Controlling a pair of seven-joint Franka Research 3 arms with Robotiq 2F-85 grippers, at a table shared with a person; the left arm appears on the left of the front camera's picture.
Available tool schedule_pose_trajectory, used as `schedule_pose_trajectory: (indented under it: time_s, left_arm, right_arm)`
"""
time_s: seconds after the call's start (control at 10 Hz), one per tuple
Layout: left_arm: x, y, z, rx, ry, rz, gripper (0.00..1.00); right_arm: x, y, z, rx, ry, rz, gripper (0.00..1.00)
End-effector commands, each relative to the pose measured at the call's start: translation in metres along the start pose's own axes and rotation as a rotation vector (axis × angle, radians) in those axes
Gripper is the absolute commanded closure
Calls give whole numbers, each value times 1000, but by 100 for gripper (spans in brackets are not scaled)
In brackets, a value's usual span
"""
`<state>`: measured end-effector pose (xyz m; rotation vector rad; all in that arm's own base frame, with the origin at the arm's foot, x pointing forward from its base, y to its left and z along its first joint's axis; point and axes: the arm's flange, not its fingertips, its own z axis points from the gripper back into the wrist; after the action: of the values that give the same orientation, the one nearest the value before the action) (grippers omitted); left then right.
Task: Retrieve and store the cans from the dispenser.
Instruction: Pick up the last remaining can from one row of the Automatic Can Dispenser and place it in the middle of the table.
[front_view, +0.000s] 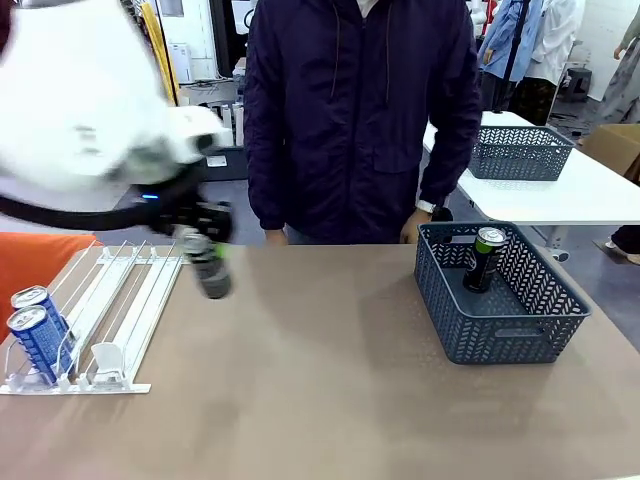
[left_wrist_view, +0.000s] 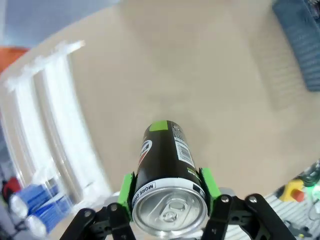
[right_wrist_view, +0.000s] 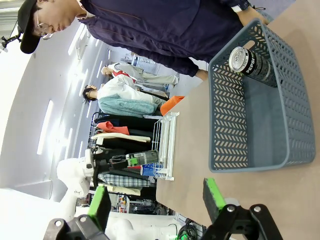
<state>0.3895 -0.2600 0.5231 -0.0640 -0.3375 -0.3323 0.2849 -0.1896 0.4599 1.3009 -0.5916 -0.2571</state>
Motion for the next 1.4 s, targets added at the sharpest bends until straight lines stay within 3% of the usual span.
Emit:
schedule_pose_trajectory:
  time_s: [0.0,0.2,0.5,0.7,1.2,1.3]
  left_arm:
    - [60,-62,-34,160,41,-130,100]
    - [83,-113,-77,132,70,-259,100]
    - [77,-145,-140,59,148,-312,100]
    - [70,-150,-165,54,181,-317,100]
    - [71,-142,-165,44,207,-301,100]
    - [73,-143,-166,47,206,-306,73]
  right_arm:
    - [0,3,0,19,-7,0,0]
    - [0,3,0,19,-7,0,0]
    - [0,3,0,19,-7,0,0]
    - [0,3,0,19,-7,0,0]
    - [0,3,0,19,-7,0,0]
    - [0,3,0,19,-7,0,0]
